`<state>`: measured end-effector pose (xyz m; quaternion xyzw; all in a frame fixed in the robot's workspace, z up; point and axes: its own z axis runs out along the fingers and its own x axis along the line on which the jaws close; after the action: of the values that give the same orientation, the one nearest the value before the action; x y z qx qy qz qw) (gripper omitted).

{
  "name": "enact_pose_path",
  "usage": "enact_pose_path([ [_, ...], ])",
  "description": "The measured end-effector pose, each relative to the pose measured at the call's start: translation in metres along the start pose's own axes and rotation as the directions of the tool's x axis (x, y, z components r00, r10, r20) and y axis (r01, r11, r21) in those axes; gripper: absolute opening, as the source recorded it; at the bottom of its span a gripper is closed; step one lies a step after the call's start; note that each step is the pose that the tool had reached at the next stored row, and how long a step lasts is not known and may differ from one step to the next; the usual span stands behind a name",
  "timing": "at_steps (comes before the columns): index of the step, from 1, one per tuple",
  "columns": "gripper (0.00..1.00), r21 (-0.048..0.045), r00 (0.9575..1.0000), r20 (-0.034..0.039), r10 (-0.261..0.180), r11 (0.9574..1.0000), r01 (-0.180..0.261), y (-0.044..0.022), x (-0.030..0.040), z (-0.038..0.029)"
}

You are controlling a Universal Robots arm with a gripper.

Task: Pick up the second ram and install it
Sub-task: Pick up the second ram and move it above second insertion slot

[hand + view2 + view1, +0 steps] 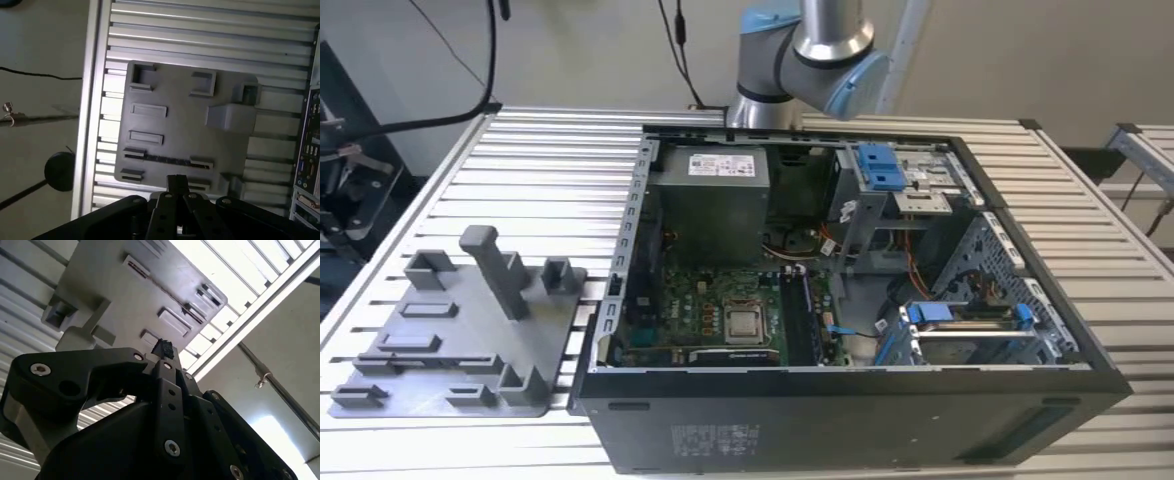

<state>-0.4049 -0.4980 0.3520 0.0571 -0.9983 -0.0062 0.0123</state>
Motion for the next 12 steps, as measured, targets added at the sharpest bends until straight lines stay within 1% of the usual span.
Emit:
enact_pose_path([
  [3,0.11,0.0052,0.9995,-0.0011,-0.033,0.9994,0.033,0.0,0.0,0.0],
  [6,0.11,0.0128,0.9978,-0.0027,-0.066,0.9977,0.066,0.0,0.0,0.0],
  [9,0.11,0.0204,0.9949,-0.0045,-0.101,0.9947,0.101,0.0,0.0,0.0],
  [12,0.11,0.0273,0.9908,-0.0067,-0.135,0.9904,0.135,0.0,0.0,-0.0001],
])
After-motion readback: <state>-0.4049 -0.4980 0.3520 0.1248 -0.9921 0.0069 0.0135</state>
